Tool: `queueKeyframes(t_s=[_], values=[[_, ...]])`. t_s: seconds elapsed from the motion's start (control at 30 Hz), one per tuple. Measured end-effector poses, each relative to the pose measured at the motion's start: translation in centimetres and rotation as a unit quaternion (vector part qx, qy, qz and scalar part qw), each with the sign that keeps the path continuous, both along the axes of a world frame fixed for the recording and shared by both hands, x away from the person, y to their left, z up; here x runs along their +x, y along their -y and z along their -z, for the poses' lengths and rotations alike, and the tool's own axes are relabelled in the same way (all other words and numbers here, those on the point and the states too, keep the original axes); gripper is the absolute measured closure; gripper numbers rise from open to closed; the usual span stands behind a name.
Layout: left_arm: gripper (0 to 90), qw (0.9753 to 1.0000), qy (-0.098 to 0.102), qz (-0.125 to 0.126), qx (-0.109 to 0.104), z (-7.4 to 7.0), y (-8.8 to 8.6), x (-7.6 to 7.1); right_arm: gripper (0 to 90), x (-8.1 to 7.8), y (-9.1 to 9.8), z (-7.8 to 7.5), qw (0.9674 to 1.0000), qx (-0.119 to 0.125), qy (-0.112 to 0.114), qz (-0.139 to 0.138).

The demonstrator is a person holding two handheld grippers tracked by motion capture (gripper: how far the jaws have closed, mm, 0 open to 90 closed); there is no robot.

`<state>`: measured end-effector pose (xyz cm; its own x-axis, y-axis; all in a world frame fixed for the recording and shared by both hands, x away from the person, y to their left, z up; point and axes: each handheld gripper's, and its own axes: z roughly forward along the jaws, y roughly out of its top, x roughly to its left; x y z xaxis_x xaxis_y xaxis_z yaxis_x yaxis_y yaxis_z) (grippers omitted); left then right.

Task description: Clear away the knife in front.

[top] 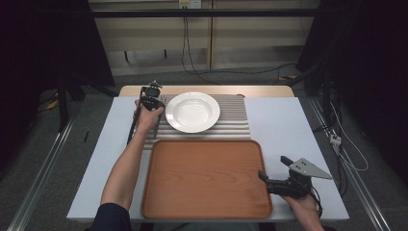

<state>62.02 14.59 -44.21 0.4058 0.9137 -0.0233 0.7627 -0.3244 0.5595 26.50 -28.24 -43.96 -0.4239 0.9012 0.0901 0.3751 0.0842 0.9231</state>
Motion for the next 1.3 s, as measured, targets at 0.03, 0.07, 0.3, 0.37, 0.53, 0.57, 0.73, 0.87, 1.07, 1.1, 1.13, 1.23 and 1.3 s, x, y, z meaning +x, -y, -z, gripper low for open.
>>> queueKeyframes(t_s=[0.03, 0.07, 0.3, 0.37, 0.53, 0.57, 0.73, 0.87, 1.07, 1.1, 1.13, 1.23, 1.3], values=[[77.3, 1.0, -0.004, 0.006, 0.005, -0.1, -0.1, 0.0, 1.4, 0.0, 0.0, 0.0, 1.0, 0.0, 0.0, 0.0], [77.8, 1.0, -0.005, 0.007, 0.005, -0.1, -0.1, 0.0, 1.4, 0.0, 0.0, 0.0, 1.0, 0.0, 0.0, 0.0], [80.1, 0.9995, -0.021, 0.02, 0.012, -0.4, -0.6, -0.3, 1.4, 0.0, -0.1, 0.0, 1.0, -0.001, -0.001, 0.0], [80.0, 0.9987, -0.037, 0.028, 0.021, -0.7, -1.0, -0.7, 1.4, 0.0, -0.1, 0.0, 1.0, -0.002, 0.0, 0.0], [79.9, 0.998, -0.055, 0.03, 0.007, -0.8, -2.0, -1.4, 1.4, 0.0, -0.1, 0.0, 1.0, -0.006, 0.0, 0.002], [79.8, 0.9983, -0.053, 0.027, 0.001, -0.7, -2.2, -1.4, 1.4, -0.1, -0.1, 0.0, 1.0, -0.007, 0.0, 0.002], [79.3, 0.9984, -0.048, 0.024, 0.017, -0.7, -1.7, -1.5, 1.4, -0.1, -0.2, 0.0, 1.0, -0.007, 0.002, 0.002], [79.2, 0.9978, -0.047, 0.03, 0.036, -0.8, -1.3, -1.6, 1.4, -0.1, -0.2, 0.0, 1.0, -0.008, 0.002, 0.001], [78.8, 0.9977, -0.055, 0.03, 0.025, -0.8, -1.6, -1.4, 1.4, -0.1, -0.2, 0.0, 1.0, -0.008, 0.0, 0.0], [79.2, 0.9977, -0.056, 0.031, 0.023, -0.8, -1.6, -1.4, 1.4, -0.1, -0.2, 0.0, 1.0, -0.009, 0.001, 0.0], [79.9, 0.9979, -0.054, 0.029, 0.023, -0.8, -1.6, -1.4, 1.4, -0.1, -0.2, 0.0, 1.0, -0.008, 0.001, 0.0], [80.2, 0.9977, -0.056, 0.03, 0.025, -0.8, -1.6, -1.3, 1.4, 0.0, -0.3, 0.0, 1.0, -0.008, 0.0, 0.0], [80.2, 0.9979, -0.056, 0.026, 0.02, -0.8, -1.6, -1.3, 1.4, 0.0, -0.3, 0.0, 1.0, -0.008, 0.001, 0.0]])
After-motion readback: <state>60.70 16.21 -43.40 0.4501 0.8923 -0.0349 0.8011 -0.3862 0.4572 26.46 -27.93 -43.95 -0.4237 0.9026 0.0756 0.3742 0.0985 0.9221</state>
